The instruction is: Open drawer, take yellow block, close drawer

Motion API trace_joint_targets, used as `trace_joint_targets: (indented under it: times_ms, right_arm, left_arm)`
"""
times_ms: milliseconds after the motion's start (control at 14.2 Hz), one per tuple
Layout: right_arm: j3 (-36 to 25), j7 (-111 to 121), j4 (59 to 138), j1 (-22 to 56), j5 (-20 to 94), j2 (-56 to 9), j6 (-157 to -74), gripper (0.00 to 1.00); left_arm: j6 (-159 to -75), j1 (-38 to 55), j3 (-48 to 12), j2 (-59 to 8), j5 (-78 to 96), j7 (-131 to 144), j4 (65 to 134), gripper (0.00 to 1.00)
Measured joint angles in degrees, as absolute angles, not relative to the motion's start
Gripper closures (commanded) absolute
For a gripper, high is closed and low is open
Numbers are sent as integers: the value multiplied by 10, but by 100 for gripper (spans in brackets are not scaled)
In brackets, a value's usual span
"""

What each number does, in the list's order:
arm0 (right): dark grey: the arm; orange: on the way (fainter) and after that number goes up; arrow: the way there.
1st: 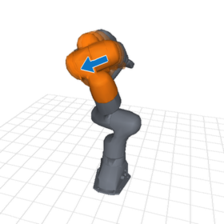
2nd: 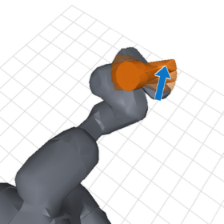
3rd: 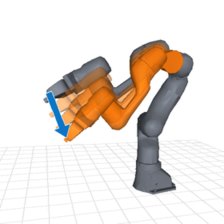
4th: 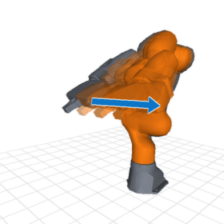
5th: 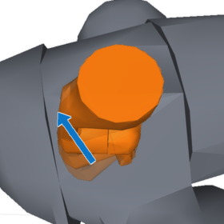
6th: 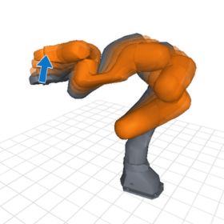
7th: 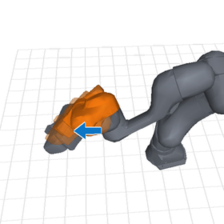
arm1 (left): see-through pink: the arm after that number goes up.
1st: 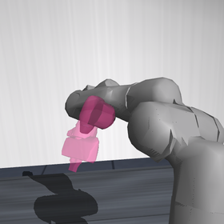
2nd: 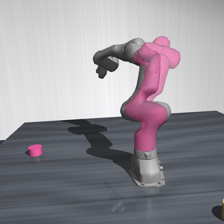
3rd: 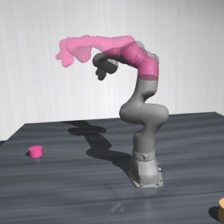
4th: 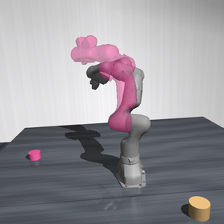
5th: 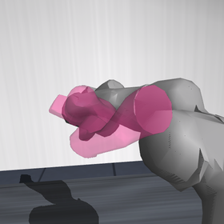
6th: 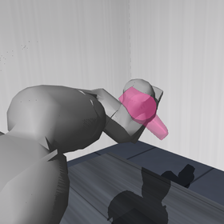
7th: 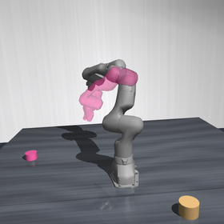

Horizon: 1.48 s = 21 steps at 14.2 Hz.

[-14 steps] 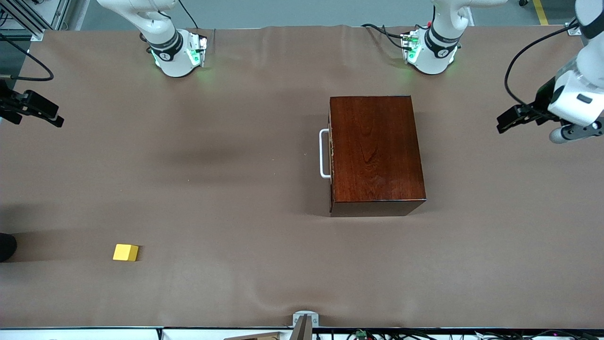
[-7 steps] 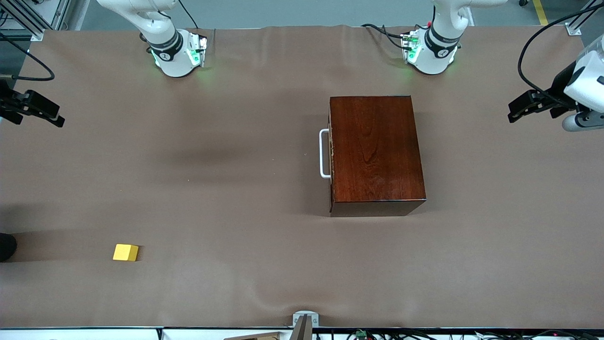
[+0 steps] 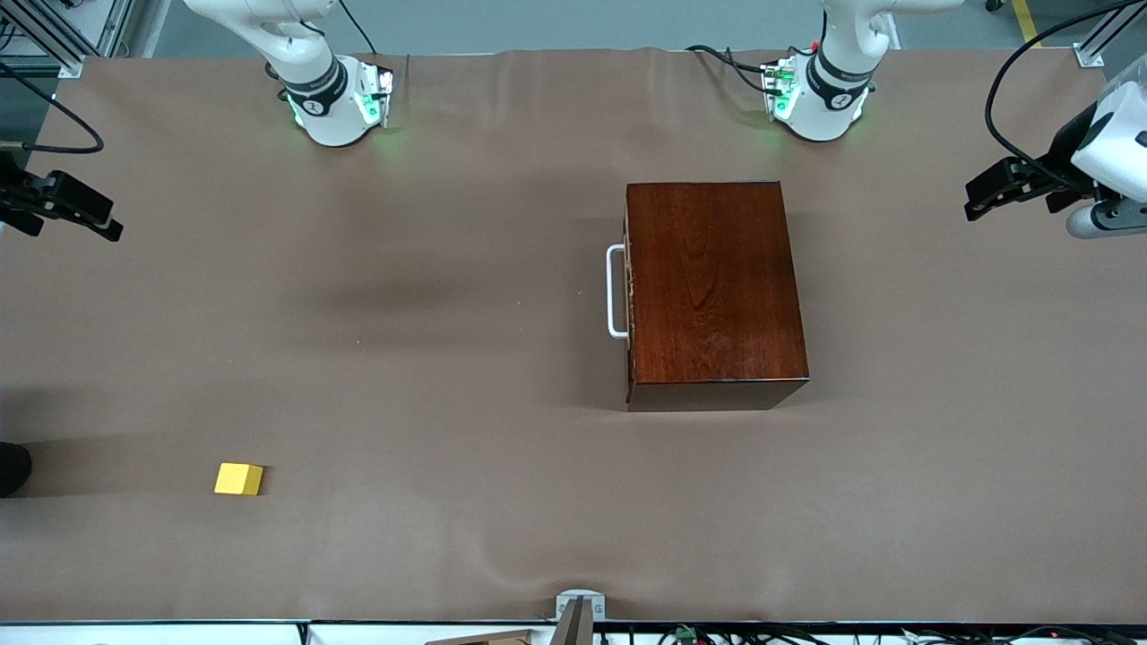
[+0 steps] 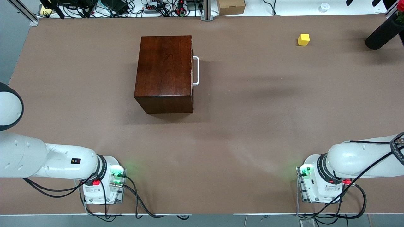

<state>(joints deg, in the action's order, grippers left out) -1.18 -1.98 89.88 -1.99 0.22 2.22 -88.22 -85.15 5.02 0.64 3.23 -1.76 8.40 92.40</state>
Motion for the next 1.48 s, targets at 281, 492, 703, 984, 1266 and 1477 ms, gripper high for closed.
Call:
trace_joint_targets:
  times_ms: [281, 492, 703, 984, 1266, 1477]
  right_arm:
    - [-12, -20, 899, -20, 2, 22, -882, 0]
    - [-12, -20, 899, -20, 2, 22, -882, 0]
    - [-12, -20, 898, -20, 2, 22, -882, 0]
    - [-12, -20, 897, -20, 2, 22, -882, 0]
    - [-12, -20, 896, -20, 2, 22, -882, 0]
    - [-12, -20, 896, -20, 2, 22, -882, 0]
  left_arm:
    - [-851, 50, 7, 32, -18, 84, 924, 0]
    - [-854, 47, 11, 29, -23, 84, 924, 0]
    - [-856, 43, 12, 28, -26, 61, 924, 0]
    - [-865, 29, 14, 28, -26, 43, 923, 0]
    - [-873, 29, 14, 28, -26, 43, 922, 0]
    - [-873, 29, 14, 26, -26, 43, 922, 0]
